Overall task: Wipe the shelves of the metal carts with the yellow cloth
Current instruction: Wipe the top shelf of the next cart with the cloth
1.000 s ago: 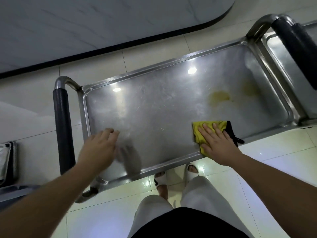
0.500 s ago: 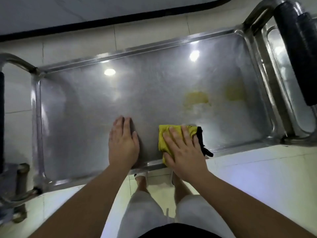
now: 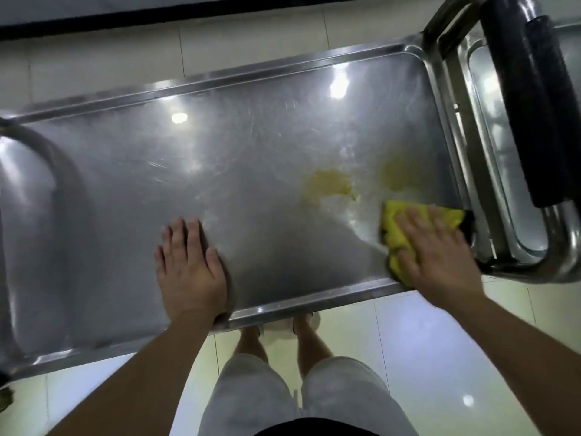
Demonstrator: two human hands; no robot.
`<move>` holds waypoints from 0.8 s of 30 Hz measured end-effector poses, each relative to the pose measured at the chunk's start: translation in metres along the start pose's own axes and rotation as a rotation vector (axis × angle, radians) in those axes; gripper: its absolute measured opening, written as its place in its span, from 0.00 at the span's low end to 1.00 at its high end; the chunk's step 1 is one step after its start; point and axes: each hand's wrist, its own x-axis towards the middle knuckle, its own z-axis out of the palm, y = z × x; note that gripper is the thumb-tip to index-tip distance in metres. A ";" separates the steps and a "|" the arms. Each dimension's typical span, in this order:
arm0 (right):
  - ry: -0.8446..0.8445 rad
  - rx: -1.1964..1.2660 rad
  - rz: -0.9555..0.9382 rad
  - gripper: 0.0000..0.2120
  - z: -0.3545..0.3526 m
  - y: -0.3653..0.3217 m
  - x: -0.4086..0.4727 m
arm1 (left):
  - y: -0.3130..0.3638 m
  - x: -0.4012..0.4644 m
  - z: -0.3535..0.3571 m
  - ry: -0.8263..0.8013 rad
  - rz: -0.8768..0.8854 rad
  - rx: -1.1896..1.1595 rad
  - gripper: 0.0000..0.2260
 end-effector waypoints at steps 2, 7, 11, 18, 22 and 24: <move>0.061 0.063 0.202 0.30 -0.007 0.005 0.008 | 0.000 0.001 0.000 0.015 -0.010 0.005 0.29; 0.203 0.230 0.543 0.32 0.003 -0.080 0.034 | -0.001 0.002 0.000 0.008 -0.003 0.024 0.29; 0.196 0.134 0.214 0.32 0.021 -0.176 0.043 | -0.001 0.002 0.001 0.008 0.012 0.029 0.29; 0.194 -0.073 -0.444 0.31 0.023 -0.210 0.083 | 0.000 0.002 0.002 0.034 -0.006 0.003 0.29; 0.221 -0.081 -0.332 0.33 0.002 -0.140 0.113 | 0.002 0.001 -0.001 0.015 0.008 0.013 0.29; 0.216 -0.044 -0.099 0.33 -0.017 -0.090 0.129 | 0.002 0.001 0.000 0.025 0.008 0.013 0.29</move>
